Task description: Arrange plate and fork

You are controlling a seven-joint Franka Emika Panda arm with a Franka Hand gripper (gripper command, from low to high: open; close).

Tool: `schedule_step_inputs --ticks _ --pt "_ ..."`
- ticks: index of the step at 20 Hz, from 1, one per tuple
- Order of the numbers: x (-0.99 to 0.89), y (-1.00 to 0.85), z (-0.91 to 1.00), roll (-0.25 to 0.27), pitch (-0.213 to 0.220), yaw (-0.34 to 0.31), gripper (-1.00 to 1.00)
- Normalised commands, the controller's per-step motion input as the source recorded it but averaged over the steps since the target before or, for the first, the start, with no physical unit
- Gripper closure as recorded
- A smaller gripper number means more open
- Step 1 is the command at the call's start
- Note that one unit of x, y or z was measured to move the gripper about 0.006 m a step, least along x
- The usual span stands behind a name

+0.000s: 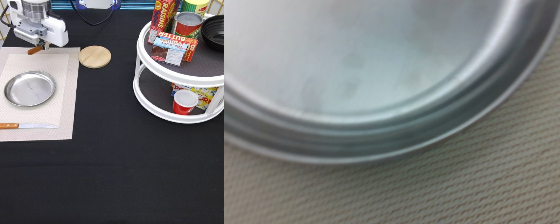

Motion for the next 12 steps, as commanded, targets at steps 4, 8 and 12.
schedule_step_inputs --ticks 4,8,12 --pt "0.0 0.0 0.17 0.101 -0.001 -0.337 1.0" --pt "0.0 0.0 0.14 0.13 0.0 -0.327 1.0" --pt "0.0 0.0 0.08 0.154 0.0 -0.315 1.0"
